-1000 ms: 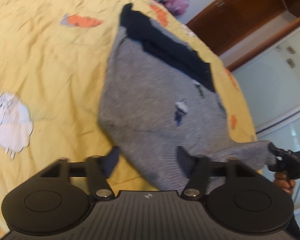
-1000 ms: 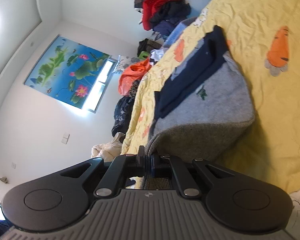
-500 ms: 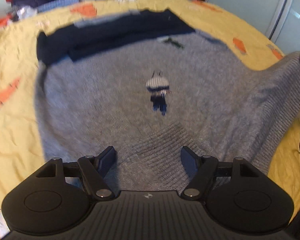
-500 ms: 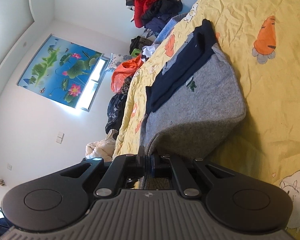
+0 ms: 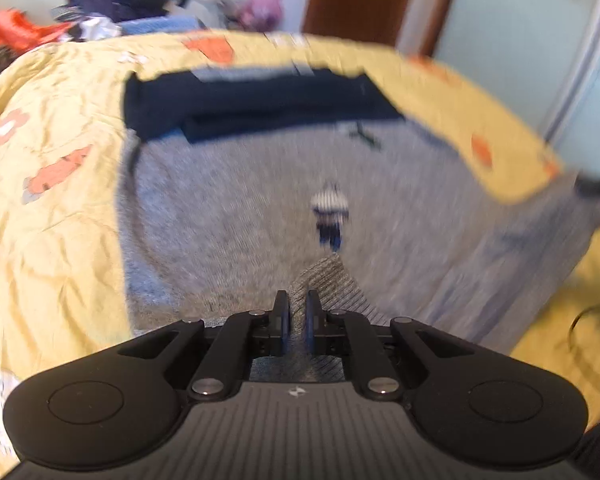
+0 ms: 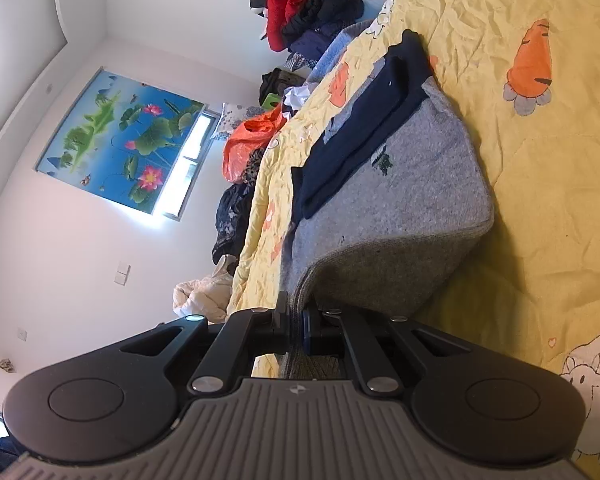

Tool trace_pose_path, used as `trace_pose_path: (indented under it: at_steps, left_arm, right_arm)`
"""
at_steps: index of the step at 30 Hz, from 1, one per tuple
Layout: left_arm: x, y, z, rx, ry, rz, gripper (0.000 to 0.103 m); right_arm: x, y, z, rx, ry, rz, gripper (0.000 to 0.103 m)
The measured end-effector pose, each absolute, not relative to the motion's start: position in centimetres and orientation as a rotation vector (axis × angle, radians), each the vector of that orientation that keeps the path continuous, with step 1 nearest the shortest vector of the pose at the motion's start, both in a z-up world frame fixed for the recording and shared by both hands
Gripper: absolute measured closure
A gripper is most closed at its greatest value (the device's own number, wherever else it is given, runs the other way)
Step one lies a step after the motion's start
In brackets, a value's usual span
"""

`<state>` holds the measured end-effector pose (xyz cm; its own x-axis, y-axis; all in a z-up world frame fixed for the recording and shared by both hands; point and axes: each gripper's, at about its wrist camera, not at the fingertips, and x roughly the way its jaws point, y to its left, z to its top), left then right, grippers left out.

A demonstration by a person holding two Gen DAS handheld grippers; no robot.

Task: Fold small clothes
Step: 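Lift the hem with both grippers and fold it toward the navy collar band, then open both grippers and release the folded hem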

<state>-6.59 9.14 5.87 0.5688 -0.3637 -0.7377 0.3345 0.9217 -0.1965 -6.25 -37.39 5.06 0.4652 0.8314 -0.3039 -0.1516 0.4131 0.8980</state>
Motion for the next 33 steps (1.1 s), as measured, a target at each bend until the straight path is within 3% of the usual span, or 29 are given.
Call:
trace_pose_path:
  at_steps: [8, 13, 17, 19, 22, 27, 30, 32, 33]
  left_arm:
    - [-1.7, 12.6, 11.7, -0.235, 0.663, -0.358, 0.095]
    - [6.5, 14.5, 14.7, -0.281, 0.547, -0.299, 0.095]
    - [13.7, 15.4, 13.7, -0.252, 0.504, -0.176, 0.095]
    - [17.5, 15.6, 11.1, -0.217, 0.541, -0.090, 0.095]
    - [20.3, 16.5, 7.6, -0.244, 0.548, -0.006, 0.094]
    - [17.2, 18.2, 6.4, -0.370, 0.543, -0.024, 0.092]
    - [13.5, 18.3, 6.6, -0.370, 0.550, -0.029, 0.072]
    - [10.3, 17.8, 6.3, -0.395, 0.550, -0.079, 0.049]
    - [8.8, 17.5, 6.2, -0.391, 0.552, -0.089, 0.043]
  right_arm:
    - [-1.1, -38.1, 6.0, 1.007, 0.793, 0.727, 0.089]
    - [8.5, -38.5, 7.4, 1.083, 0.681, 0.735, 0.089]
    - [17.5, -38.1, 7.1, 1.096, 0.654, 0.653, 0.088]
    - [21.9, -37.9, 5.1, 1.138, 0.683, 0.573, 0.080]
    - [27.0, -37.3, 1.0, 1.155, 0.739, 0.444, 0.045]
    - [25.8, -34.5, -0.4, 0.974, 0.810, 0.450, 0.041]
    - [21.8, -33.5, 0.6, 0.765, 0.815, 0.477, 0.041]
    - [18.6, -33.6, 1.1, 0.671, 0.821, 0.454, 0.041]
    - [17.2, -33.8, 1.0, 0.654, 0.816, 0.444, 0.041]
